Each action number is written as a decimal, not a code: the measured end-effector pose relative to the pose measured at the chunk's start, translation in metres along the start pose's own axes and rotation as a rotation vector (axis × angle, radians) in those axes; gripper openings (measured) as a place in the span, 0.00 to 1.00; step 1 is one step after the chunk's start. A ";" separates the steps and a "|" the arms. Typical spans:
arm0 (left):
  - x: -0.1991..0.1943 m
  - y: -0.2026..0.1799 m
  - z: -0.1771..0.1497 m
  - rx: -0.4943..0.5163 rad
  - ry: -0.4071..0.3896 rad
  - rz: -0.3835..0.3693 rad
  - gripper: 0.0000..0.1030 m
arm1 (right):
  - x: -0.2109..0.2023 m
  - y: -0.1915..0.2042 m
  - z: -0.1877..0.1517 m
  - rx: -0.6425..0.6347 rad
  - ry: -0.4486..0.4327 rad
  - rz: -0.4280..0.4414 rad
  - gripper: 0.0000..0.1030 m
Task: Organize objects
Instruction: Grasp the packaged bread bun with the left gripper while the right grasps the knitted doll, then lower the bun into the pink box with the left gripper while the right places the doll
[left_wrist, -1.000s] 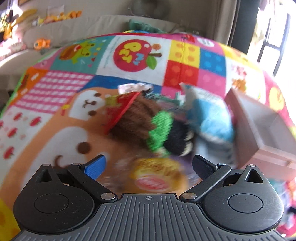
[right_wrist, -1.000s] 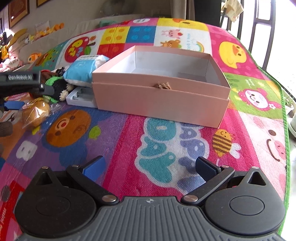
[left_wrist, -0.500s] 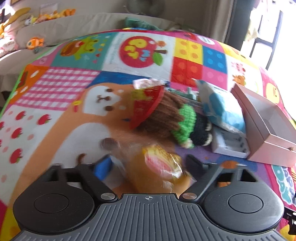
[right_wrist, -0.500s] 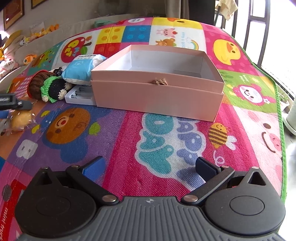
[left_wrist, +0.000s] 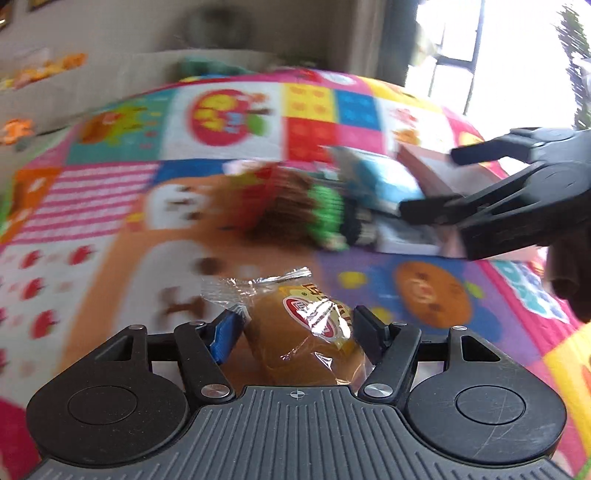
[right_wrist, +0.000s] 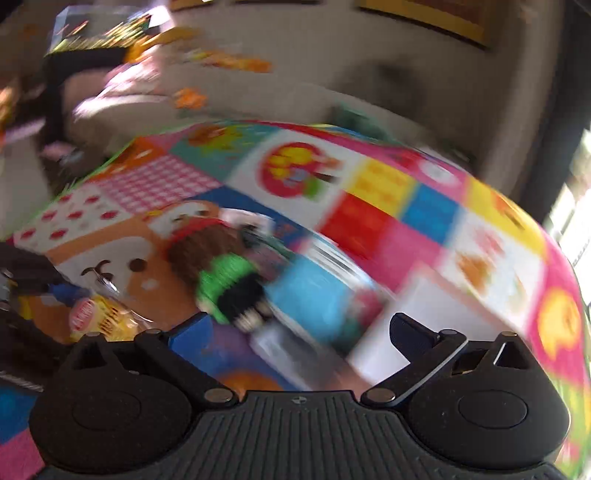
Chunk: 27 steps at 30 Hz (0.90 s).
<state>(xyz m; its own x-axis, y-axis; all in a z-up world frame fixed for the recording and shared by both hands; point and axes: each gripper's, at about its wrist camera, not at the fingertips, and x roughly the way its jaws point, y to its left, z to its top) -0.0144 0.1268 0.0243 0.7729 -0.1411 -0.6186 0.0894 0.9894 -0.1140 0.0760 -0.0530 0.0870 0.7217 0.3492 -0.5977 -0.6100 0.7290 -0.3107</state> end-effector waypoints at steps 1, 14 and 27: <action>-0.002 0.010 -0.001 -0.026 0.000 0.015 0.69 | 0.014 0.011 0.007 -0.042 0.015 0.013 0.84; -0.014 0.044 -0.015 -0.129 -0.005 -0.028 0.68 | 0.085 0.069 0.046 -0.124 0.062 0.038 0.53; -0.021 -0.037 -0.008 0.018 0.014 -0.209 0.67 | -0.114 -0.001 -0.068 0.233 0.102 0.118 0.48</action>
<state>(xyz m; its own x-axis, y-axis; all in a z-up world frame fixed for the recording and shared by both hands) -0.0392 0.0929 0.0350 0.7277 -0.3441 -0.5933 0.2585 0.9389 -0.2274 -0.0279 -0.1331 0.1046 0.6062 0.3868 -0.6949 -0.5875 0.8067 -0.0635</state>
